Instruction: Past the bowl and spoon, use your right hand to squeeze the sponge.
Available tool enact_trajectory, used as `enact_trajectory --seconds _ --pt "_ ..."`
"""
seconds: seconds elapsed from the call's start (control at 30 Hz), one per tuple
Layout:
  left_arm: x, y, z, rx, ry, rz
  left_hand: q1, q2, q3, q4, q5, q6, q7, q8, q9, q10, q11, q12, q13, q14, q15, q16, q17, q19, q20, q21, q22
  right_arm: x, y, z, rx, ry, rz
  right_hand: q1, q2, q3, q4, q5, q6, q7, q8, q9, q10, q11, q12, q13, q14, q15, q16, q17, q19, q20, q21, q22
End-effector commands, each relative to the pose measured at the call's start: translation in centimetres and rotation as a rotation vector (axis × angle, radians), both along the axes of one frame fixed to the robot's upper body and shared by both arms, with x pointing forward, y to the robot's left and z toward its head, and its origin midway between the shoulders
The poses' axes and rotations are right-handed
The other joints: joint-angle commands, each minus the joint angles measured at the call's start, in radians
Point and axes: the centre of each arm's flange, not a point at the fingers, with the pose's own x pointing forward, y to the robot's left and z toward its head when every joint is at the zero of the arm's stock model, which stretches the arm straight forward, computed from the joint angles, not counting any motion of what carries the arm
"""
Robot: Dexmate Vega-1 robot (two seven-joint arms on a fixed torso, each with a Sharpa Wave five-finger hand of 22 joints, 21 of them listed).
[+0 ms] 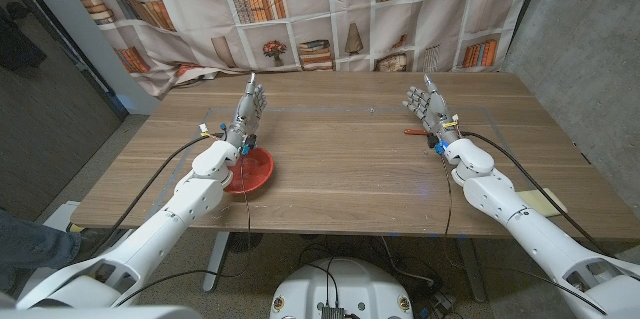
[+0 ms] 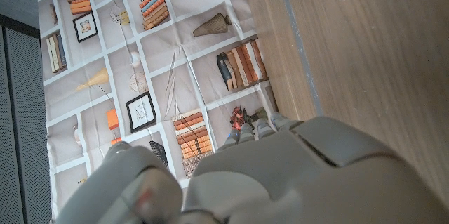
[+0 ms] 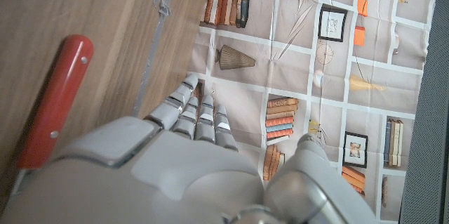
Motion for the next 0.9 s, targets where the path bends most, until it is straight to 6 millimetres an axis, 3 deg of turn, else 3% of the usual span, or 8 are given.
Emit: enact_trajectory --seconds 0.03,0.63,0.9 --pt "-0.8 0.7 0.1 0.012 -0.008 0.01 0.01 0.004 -0.001 0.005 0.007 -0.011 0.001 0.007 0.001 -0.001 0.0 0.004 0.002 -0.043 0.0 0.008 0.005 -0.01 -0.038 0.008 0.004 -1.3 0.6 -0.1 -0.002 -0.057 0.002 0.013 0.003 0.008 -0.001 0.006 -0.001 0.007 0.005 0.004 0.001 -0.001 0.006 0.002 0.005 0.002 0.004 0.005 0.007 -0.025 0.007 0.003" --pt "-1.5 0.4 1.0 0.074 -0.021 -0.043 0.019 0.014 -0.001 0.0 0.009 0.007 0.004 0.012 0.001 0.016 0.0 0.009 0.002 -0.021 0.003 0.012 0.004 0.001 -0.032 0.014 0.003 -5.6 -1.5 -0.1 -0.041 -0.118 -0.079 0.031 0.005 0.012 -0.013 0.006 0.02 0.0 0.014 0.005 0.024 -0.007 0.016 0.003 0.027 -0.006 0.012 0.004 0.02 -0.024 0.012 0.002" --pt "-1.5 -0.4 1.2 0.102 -0.037 -0.058 0.038 0.027 -0.002 -0.009 0.009 0.062 0.009 0.024 0.0 0.076 0.006 0.025 0.002 0.037 0.002 0.023 0.002 0.058 -0.02 0.033 0.002 -7.6 -3.2 -0.5 -0.052 -0.13 -0.135 0.038 0.006 0.013 -0.018 0.005 0.033 -0.006 0.019 0.005 0.037 -0.011 0.021 0.003 0.039 -0.009 0.015 0.004 0.027 -0.024 0.015 0.002"
